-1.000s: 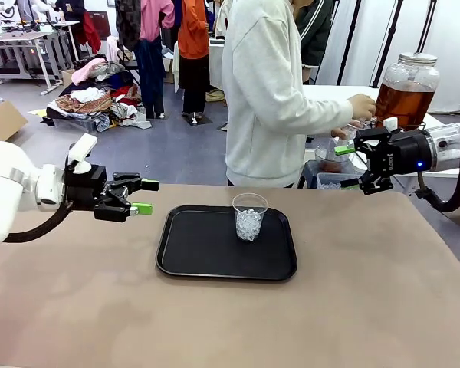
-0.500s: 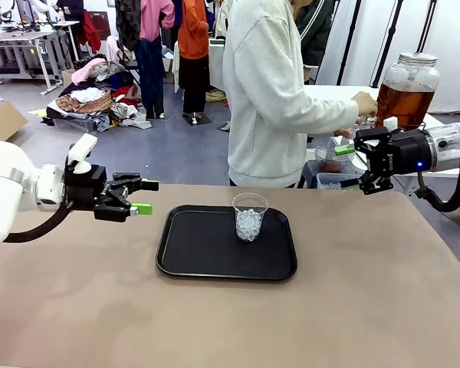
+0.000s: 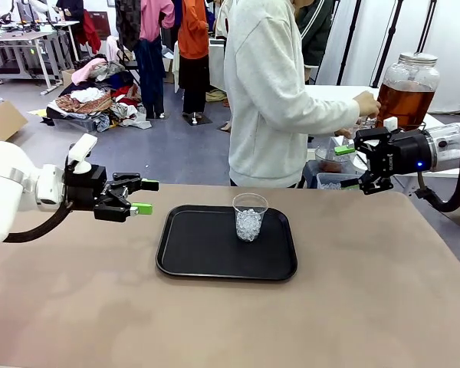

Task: Pour the drink into the iced cup.
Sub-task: Pick up the iced cup indicated by the human and present it to them.

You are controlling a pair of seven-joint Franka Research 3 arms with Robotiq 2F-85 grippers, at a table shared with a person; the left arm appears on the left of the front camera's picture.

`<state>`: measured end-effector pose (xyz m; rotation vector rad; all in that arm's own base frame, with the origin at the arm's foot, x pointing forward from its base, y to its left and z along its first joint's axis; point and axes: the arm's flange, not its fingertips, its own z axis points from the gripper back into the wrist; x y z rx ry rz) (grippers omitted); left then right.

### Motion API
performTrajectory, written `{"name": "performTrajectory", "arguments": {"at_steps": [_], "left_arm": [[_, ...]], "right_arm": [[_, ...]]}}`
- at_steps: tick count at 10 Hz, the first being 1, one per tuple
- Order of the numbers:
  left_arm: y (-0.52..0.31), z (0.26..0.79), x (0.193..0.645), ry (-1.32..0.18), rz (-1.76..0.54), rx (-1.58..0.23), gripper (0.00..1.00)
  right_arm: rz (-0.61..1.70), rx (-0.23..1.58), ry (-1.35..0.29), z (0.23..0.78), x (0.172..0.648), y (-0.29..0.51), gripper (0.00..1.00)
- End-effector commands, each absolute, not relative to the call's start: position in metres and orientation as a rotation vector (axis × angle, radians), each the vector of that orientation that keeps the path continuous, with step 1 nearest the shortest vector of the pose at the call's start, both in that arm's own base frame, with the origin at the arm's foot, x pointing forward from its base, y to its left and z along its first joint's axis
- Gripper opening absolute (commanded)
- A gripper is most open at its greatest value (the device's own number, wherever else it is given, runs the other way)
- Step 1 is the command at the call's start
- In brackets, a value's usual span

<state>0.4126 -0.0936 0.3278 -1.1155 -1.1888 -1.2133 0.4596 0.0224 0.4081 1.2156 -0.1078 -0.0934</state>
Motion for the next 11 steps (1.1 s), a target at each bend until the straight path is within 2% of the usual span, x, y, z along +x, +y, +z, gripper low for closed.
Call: {"name": "performTrajectory", "arguments": {"at_steps": [1, 11], "left_arm": [[-0.0936, 0.3294, 0.4106, -1.200, -1.217, -1.111, 1.00], [-0.0936, 0.3294, 0.4106, -1.200, -1.217, -1.111, 1.00]], "right_arm": [[-0.090, 1.218, -0.111, 0.4097, 0.4598, 0.0229, 1.00], [-0.090, 1.218, -0.111, 0.4097, 0.4598, 0.0229, 1.00]]}}
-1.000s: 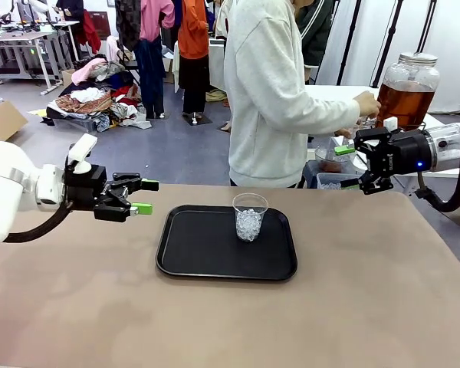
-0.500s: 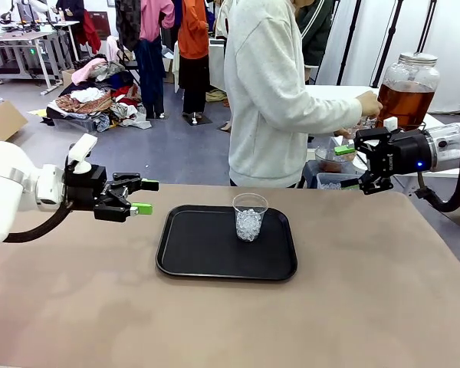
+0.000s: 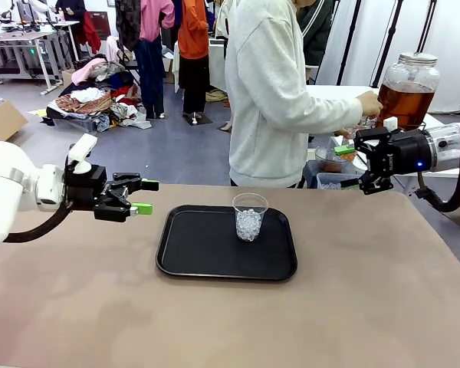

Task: Pour the drink into the iced cup.
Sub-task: Pick up the iced cup indicated by the human and present it to them.

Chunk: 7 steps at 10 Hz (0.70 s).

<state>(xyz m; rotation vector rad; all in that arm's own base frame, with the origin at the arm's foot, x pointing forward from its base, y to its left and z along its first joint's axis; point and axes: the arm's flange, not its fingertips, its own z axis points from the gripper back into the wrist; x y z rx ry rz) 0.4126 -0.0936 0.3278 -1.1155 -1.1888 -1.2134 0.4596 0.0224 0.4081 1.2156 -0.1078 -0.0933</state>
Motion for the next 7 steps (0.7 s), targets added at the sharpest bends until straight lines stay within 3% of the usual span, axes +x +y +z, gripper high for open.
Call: {"name": "performTrajectory", "arguments": {"at_steps": [1, 7], "left_arm": [[-0.0936, 0.3294, 0.4106, -1.200, -1.217, -1.111, 1.00], [-0.0936, 0.3294, 0.4106, -1.200, -1.217, -1.111, 1.00]], "right_arm": [[-0.090, 1.218, -0.111, 0.4097, 0.4598, 0.0229, 1.00], [-0.090, 1.218, -0.111, 0.4097, 0.4598, 0.0229, 1.00]]}}
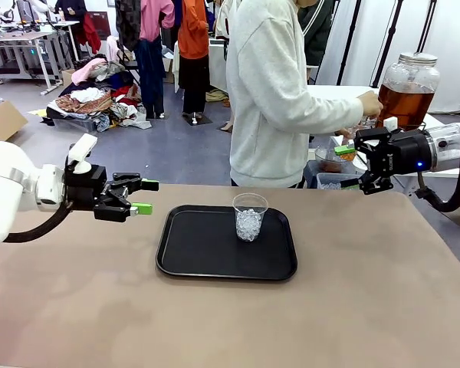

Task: Pour the drink into the iced cup.
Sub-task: Pick up the iced cup indicated by the human and present it to them.

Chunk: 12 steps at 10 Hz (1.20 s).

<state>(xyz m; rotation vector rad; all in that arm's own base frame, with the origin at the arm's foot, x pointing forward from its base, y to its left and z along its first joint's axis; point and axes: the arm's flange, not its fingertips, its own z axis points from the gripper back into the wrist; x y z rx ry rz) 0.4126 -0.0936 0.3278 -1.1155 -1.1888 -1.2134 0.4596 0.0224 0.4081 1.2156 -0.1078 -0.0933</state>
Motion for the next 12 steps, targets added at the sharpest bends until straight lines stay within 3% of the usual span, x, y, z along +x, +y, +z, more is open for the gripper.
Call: {"name": "performTrajectory", "arguments": {"at_steps": [1, 12], "left_arm": [[-0.0936, 0.3294, 0.4106, -1.200, -1.217, -1.111, 1.00], [-0.0936, 0.3294, 0.4106, -1.200, -1.217, -1.111, 1.00]], "right_arm": [[-0.090, 1.218, -0.111, 0.4097, 0.4598, 0.0229, 1.00], [-0.090, 1.218, -0.111, 0.4097, 0.4598, 0.0229, 1.00]]}}
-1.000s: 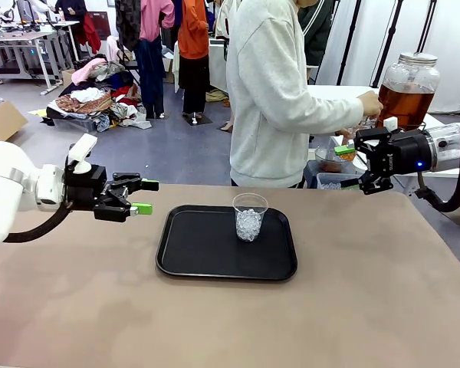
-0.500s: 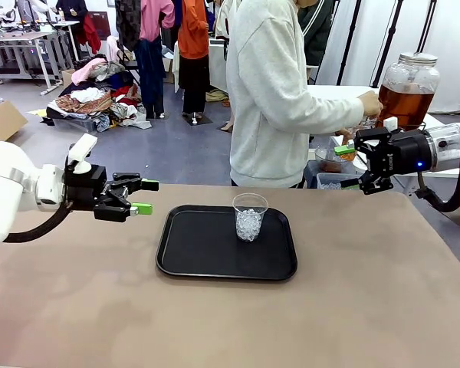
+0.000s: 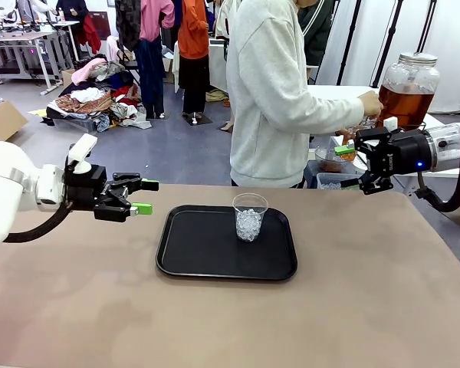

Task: Pour the drink into the iced cup.
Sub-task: Pick up the iced cup indicated by the human and present it to them.

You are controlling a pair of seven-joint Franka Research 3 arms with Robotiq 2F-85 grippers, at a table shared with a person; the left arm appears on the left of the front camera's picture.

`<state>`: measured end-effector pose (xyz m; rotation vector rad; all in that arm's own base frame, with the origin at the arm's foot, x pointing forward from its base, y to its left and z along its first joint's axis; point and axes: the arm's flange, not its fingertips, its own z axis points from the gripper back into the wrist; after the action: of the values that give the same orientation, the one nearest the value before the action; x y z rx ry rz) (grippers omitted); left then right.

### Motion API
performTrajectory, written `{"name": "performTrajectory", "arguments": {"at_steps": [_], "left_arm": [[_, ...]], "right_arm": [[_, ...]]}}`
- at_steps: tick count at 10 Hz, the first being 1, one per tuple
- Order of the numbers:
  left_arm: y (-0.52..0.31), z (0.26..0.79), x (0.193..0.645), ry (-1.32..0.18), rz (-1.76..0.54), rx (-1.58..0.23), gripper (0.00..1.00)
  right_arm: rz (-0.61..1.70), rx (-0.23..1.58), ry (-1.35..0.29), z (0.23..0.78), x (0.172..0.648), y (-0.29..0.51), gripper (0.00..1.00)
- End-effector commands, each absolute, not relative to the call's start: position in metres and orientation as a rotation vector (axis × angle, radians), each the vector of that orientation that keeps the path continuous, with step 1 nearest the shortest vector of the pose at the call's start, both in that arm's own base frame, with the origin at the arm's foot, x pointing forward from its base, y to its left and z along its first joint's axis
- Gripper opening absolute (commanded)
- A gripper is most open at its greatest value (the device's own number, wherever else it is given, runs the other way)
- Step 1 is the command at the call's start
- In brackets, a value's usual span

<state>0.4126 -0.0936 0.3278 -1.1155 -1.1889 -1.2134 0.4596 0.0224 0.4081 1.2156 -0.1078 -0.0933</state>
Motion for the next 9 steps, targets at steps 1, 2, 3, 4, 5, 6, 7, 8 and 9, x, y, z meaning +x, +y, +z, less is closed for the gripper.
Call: {"name": "performTrajectory", "arguments": {"at_steps": [1, 2, 3, 4, 5, 6, 7, 8, 9], "left_arm": [[-0.0936, 0.3294, 0.4106, -1.200, -1.217, -1.111, 1.00], [-0.0936, 0.3294, 0.4106, -1.200, -1.217, -1.111, 1.00], [-0.0936, 0.3294, 0.4106, -1.200, -1.217, -1.111, 1.00], [-0.0936, 0.3294, 0.4106, -1.200, -1.217, -1.111, 1.00], [-0.0936, 0.3294, 0.4106, -1.200, -1.217, -1.111, 1.00], [-0.0936, 0.3294, 0.4106, -1.200, -1.217, -1.111, 1.00], [-0.0936, 0.3294, 0.4106, -1.200, -1.217, -1.111, 1.00], [-0.0936, 0.3294, 0.4106, -1.200, -1.217, -1.111, 1.00], [-0.0936, 0.3294, 0.4106, -1.200, -1.217, -1.111, 1.00]], "right_arm": [[-0.090, 1.218, -0.111, 0.4097, 0.4598, 0.0229, 1.00], [-0.090, 1.218, -0.111, 0.4097, 0.4598, 0.0229, 1.00], [-0.090, 1.218, -0.111, 0.4097, 0.4598, 0.0229, 1.00], [-0.090, 1.218, -0.111, 0.4097, 0.4598, 0.0229, 1.00], [-0.090, 1.218, -0.111, 0.4097, 0.4598, 0.0229, 1.00], [-0.090, 1.218, -0.111, 0.4097, 0.4598, 0.0229, 1.00], [-0.090, 1.218, -0.111, 0.4097, 0.4598, 0.0229, 1.00], [-0.090, 1.218, -0.111, 0.4097, 0.4598, 0.0229, 1.00], [-0.090, 1.218, -0.111, 0.4097, 0.4598, 0.0229, 1.00]]}}
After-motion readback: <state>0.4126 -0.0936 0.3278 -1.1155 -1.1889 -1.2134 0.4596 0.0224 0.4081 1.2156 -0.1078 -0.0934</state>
